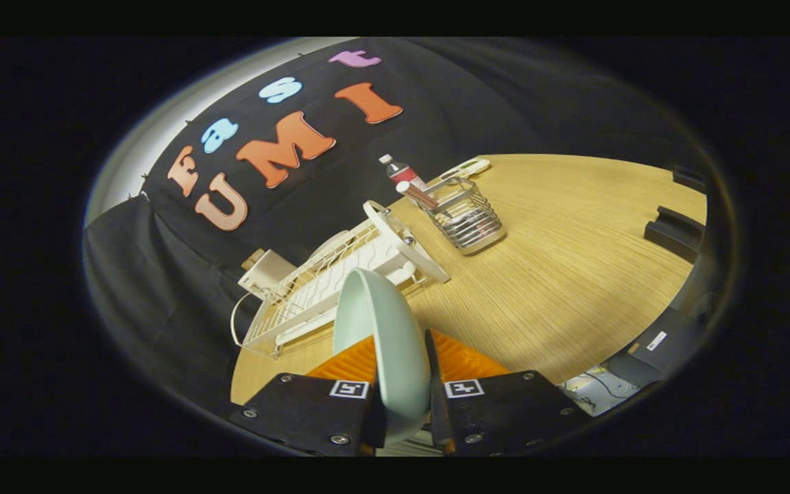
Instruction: Take the plate from the dish rack, then take the spoon from the basket and place it into the plate.
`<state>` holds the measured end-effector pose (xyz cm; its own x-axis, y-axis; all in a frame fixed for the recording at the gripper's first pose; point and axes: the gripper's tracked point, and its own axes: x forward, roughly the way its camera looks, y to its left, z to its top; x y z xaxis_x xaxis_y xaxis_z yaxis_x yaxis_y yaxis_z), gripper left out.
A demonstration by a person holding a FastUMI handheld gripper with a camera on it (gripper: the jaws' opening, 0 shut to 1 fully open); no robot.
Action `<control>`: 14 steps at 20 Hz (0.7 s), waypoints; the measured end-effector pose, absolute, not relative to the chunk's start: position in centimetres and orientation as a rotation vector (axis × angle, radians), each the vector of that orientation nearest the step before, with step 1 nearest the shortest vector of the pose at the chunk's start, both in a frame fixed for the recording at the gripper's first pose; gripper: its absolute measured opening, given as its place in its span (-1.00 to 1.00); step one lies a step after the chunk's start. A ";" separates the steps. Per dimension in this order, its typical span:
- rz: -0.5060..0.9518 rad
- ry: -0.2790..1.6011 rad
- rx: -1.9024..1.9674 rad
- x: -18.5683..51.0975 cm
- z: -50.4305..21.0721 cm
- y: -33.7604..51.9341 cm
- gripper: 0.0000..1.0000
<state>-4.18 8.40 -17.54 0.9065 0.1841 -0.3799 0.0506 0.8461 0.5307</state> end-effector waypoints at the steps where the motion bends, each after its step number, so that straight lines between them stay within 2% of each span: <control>1: 0.069 0.442 0.575 -4.1 -17.8 8.2 -0.47; 7: -0.020 0.432 0.520 -3.0 -18.4 6.4 -0.37; 9: -0.021 0.431 0.515 -2.9 -18.4 6.4 -0.22; 10: -0.032 0.427 0.493 -2.7 -18.4 6.1 -0.05; 14: -0.074 0.384 0.405 -2.0 -17.7 4.3 0.35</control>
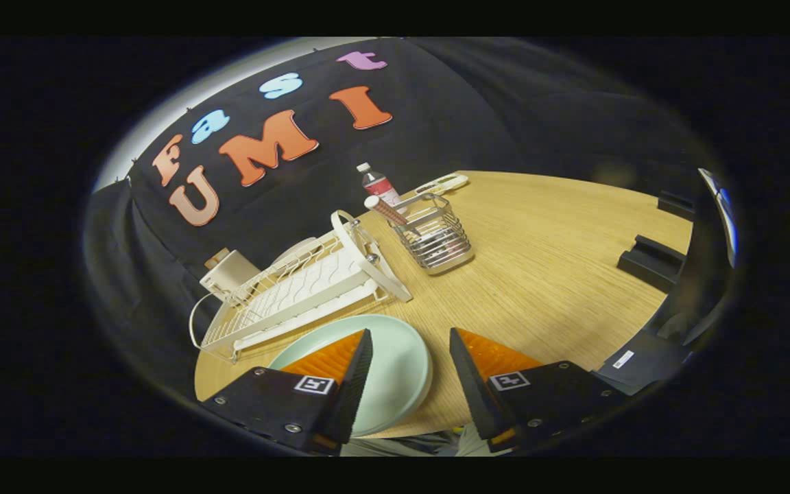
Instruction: Take the plate from the dish rack, then take the spoon from the basket and place it into the plate.
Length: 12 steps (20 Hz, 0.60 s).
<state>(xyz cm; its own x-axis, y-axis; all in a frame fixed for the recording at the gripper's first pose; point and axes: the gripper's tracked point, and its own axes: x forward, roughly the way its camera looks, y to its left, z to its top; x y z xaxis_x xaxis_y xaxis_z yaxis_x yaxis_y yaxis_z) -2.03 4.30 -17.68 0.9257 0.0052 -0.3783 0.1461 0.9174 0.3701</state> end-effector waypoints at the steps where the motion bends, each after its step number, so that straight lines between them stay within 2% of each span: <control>1: -0.084 0.368 0.376 -1.9 -17.3 3.8 0.43; 4: -0.110 0.310 0.290 -1.3 -15.7 2.1 0.74; 12: -0.152 0.132 0.062 1.0 -9.9 -0.7 0.85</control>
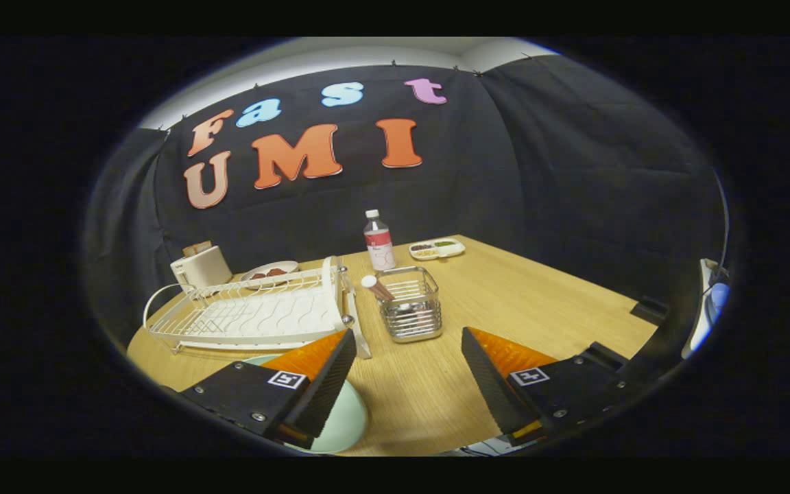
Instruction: Take the plate from the dish rack, then take the spoon from the basket and place it into the plate.
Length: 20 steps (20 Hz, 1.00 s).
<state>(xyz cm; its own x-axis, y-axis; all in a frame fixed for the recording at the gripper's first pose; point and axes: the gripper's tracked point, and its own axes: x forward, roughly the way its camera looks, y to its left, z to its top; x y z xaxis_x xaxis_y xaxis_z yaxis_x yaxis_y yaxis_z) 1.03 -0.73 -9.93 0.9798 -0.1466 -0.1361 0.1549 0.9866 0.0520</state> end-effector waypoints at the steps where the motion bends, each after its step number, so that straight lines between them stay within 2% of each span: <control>1: -0.155 0.101 0.044 1.6 -9.0 -0.8 0.85; 7: -0.139 0.020 -0.093 5.4 -7.2 0.1 0.81; 9: -0.136 0.001 -0.126 6.6 -6.8 0.5 0.58; 11: -0.139 0.007 -0.139 7.6 -7.0 0.7 0.25; 12: -0.147 0.008 -0.143 8.2 -7.0 0.6 -0.04; 16: -0.167 -0.002 -0.150 8.5 -6.5 0.3 -0.81; 20: -0.174 -0.037 -0.176 7.4 -4.7 0.2 -0.84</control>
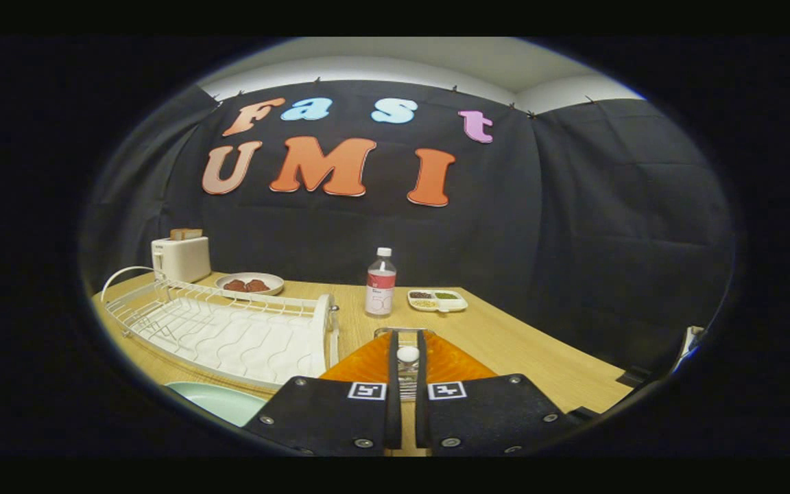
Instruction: Take the plate from the dish rack, then take the spoon from the basket and place it into the plate.
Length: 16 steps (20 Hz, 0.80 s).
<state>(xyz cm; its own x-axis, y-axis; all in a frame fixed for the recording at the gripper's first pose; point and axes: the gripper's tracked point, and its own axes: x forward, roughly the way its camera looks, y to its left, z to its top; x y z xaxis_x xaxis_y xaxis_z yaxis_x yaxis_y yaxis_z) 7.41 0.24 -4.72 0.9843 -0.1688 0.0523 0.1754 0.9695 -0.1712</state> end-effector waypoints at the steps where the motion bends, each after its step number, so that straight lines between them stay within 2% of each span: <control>1: -0.176 -0.050 -0.180 6.9 -4.1 0.1 -0.84; 7: -0.187 -0.108 -0.168 3.4 -0.8 -0.2 -0.84; 16: -0.153 -0.141 -0.157 -3.2 0.5 1.4 -0.85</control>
<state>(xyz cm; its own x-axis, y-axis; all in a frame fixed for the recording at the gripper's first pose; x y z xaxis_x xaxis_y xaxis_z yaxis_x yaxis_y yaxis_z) -3.20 1.45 0.48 0.9786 -0.1400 0.1509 0.1620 0.9761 -0.1449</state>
